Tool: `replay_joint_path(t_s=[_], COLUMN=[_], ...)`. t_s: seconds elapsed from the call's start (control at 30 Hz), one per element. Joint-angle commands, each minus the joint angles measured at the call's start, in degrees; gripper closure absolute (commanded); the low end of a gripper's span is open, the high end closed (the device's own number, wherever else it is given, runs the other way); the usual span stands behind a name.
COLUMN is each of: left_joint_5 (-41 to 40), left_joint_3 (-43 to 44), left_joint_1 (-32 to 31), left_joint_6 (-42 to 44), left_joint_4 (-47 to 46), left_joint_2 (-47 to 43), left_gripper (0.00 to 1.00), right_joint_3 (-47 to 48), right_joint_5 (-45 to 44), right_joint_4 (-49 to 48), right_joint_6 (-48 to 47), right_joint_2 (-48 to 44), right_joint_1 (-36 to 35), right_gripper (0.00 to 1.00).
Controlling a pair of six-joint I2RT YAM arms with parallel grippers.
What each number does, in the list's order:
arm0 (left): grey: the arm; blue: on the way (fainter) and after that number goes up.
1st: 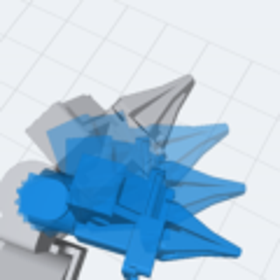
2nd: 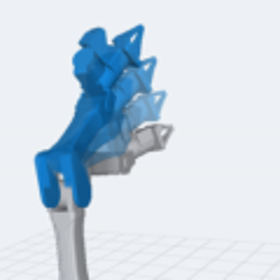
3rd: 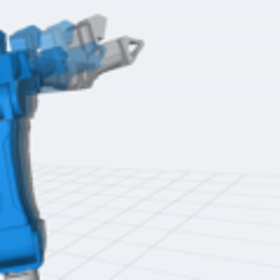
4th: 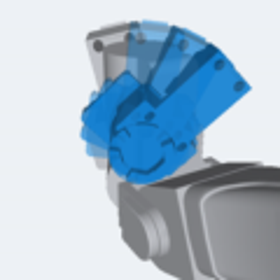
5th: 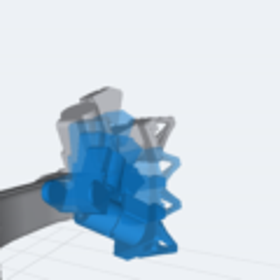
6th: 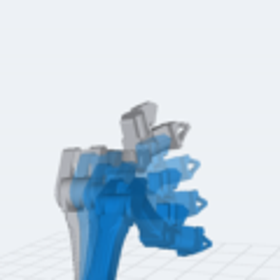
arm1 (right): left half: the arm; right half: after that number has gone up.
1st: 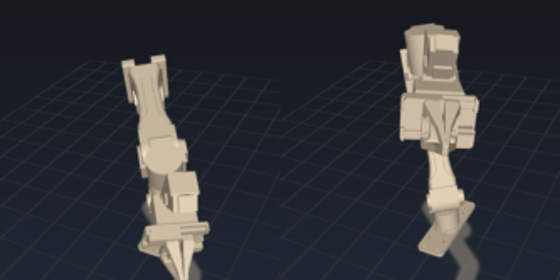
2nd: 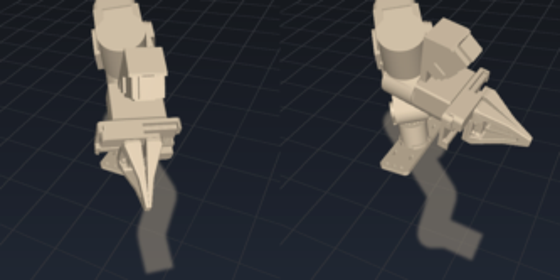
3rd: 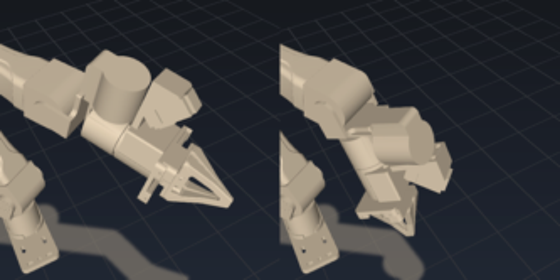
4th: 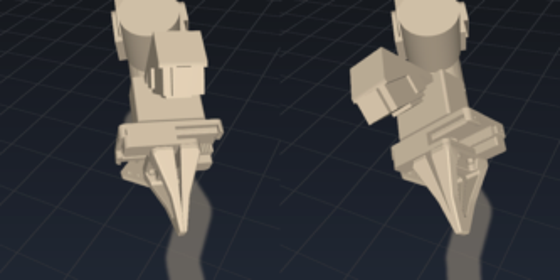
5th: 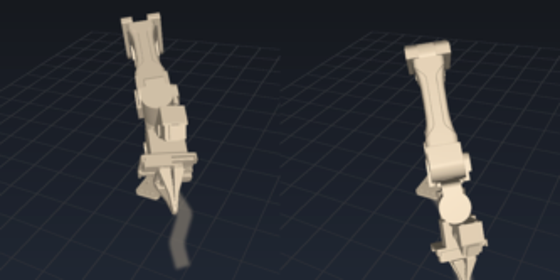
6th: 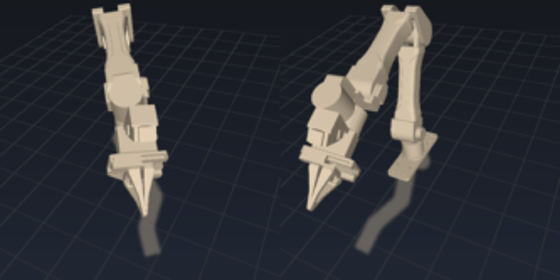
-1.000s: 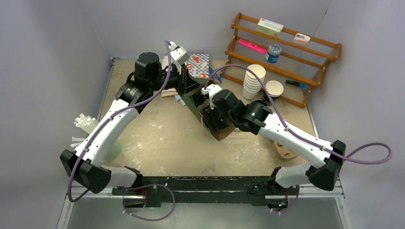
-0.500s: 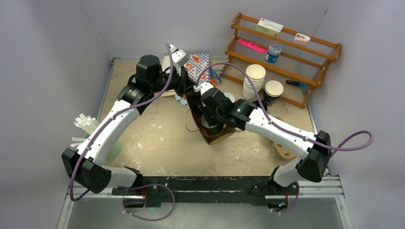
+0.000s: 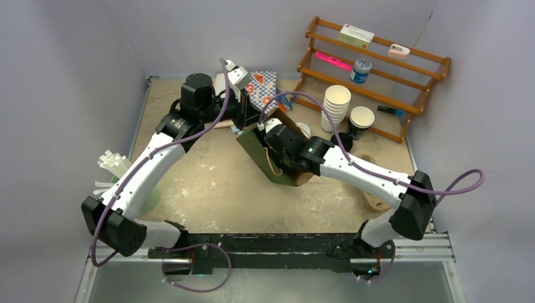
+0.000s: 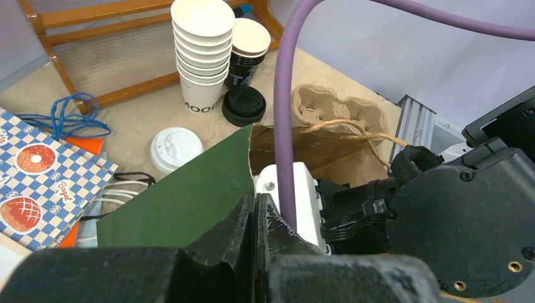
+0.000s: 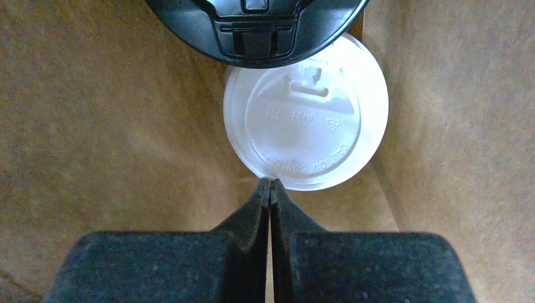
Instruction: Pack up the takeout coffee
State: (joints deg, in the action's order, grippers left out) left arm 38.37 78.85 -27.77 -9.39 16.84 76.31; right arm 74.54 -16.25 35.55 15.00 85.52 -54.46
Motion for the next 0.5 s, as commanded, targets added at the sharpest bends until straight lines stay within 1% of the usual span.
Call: replay_joint_path(t_s=[0.0,0.3,0.4,0.47], left_joint_5=[1.03,0.70,1.19,1.80], left_joint_3=[0.25,-0.29,-0.06,-0.11], left_joint_1=[-0.18,-0.18,-0.17,-0.18], left_joint_6=[1.15,1.78,1.70,1.37], left_joint_4=[-1.83,-2.49,-2.83,-3.38], left_joint_2=[-1.69,-1.50,-1.03,-0.70], left_gripper=[1.00,1.00,1.00,1.00], right_joint_3=[0.98,-1.38,-0.93,-0.18], right_joint_5=[-3.38,-5.13,-5.48,-4.84], right_joint_4=[1.00,8.36,8.46,6.43], right_joint_6=[-0.04,1.68,1.52,0.52], right_joint_2=[0.16,-3.20,-4.47,-5.18], right_joint_1=[-0.17,-0.14,-0.13,-0.13], right_gripper=[1.00,1.00,1.00,1.00])
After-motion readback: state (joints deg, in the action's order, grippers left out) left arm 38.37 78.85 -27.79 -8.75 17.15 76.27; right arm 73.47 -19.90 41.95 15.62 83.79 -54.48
